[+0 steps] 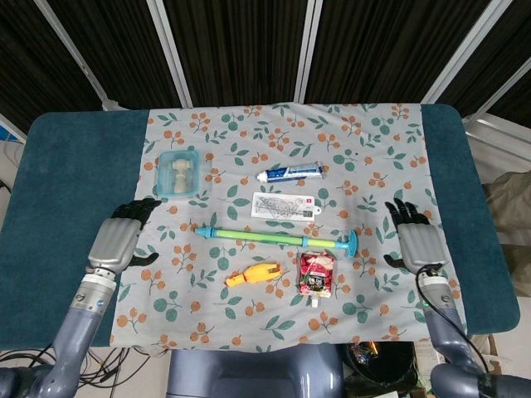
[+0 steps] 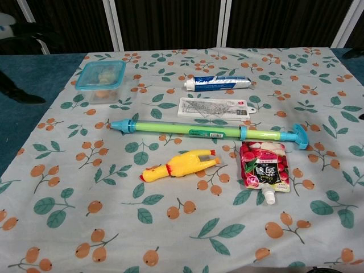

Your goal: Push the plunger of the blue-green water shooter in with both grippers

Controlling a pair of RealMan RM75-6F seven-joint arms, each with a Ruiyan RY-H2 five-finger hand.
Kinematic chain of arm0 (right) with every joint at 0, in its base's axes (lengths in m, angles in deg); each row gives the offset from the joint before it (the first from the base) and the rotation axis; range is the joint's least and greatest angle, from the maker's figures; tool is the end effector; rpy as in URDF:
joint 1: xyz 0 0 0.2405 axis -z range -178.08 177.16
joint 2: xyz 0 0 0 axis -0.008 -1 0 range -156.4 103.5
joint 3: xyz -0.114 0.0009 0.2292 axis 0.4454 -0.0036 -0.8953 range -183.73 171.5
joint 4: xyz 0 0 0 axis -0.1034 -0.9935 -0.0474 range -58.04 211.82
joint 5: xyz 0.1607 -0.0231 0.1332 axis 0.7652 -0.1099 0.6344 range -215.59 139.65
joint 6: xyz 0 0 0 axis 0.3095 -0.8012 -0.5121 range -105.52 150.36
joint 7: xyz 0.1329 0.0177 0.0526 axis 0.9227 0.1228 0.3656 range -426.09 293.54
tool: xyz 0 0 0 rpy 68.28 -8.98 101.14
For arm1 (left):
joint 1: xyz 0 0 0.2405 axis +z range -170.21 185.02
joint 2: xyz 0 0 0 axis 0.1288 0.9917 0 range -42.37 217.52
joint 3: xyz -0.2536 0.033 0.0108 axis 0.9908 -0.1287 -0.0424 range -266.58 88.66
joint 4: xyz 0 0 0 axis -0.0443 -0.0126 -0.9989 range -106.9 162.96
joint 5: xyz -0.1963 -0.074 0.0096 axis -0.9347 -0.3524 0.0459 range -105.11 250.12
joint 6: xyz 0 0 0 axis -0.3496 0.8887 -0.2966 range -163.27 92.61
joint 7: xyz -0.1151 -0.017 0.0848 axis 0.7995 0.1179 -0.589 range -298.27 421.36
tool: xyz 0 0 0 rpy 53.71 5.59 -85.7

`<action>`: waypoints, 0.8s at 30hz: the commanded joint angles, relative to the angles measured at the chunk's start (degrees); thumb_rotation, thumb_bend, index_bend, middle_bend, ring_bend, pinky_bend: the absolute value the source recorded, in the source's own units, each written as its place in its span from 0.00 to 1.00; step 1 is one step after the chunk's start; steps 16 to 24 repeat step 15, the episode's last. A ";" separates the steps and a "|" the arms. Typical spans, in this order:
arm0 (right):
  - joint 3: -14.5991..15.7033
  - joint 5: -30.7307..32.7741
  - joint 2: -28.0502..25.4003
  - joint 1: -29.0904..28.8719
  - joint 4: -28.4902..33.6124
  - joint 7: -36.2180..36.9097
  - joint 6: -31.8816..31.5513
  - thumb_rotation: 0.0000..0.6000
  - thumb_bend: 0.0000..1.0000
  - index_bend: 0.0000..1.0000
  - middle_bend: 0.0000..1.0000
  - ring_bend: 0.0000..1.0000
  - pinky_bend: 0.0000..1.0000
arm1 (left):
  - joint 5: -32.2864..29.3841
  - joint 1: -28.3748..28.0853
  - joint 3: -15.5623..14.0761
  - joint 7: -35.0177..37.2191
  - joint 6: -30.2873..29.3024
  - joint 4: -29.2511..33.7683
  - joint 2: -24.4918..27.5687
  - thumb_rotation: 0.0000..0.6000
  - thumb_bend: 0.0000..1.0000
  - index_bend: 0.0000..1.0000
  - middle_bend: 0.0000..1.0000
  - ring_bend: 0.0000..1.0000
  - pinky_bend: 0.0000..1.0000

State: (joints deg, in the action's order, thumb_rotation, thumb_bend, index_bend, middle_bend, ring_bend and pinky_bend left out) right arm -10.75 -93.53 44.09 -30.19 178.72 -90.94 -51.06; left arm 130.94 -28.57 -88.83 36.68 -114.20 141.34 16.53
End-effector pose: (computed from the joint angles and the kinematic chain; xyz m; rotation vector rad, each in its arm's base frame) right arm -0.2361 -0.2899 0.0970 1.4918 -0.9643 0.7316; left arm -0.1699 0.2727 0.0812 -1.6140 -1.0035 -0.9082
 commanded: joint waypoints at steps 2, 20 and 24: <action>5.04 -8.88 -5.28 6.98 0.90 7.15 -5.38 1.00 0.06 0.00 0.00 0.00 0.16 | 14.45 10.80 -8.69 10.14 -7.35 -5.48 5.02 1.00 0.10 0.00 0.00 0.00 0.05; 10.91 -24.88 -8.51 19.95 -9.30 19.67 -17.38 1.00 0.02 0.00 0.00 0.00 0.14 | 23.91 24.33 -10.42 19.54 -18.63 -19.75 3.38 1.00 0.09 0.00 0.00 0.00 0.00; 10.91 -24.88 -8.51 19.95 -9.30 19.67 -17.38 1.00 0.02 0.00 0.00 0.00 0.14 | 23.91 24.33 -10.42 19.54 -18.63 -19.75 3.38 1.00 0.09 0.00 0.00 0.00 0.00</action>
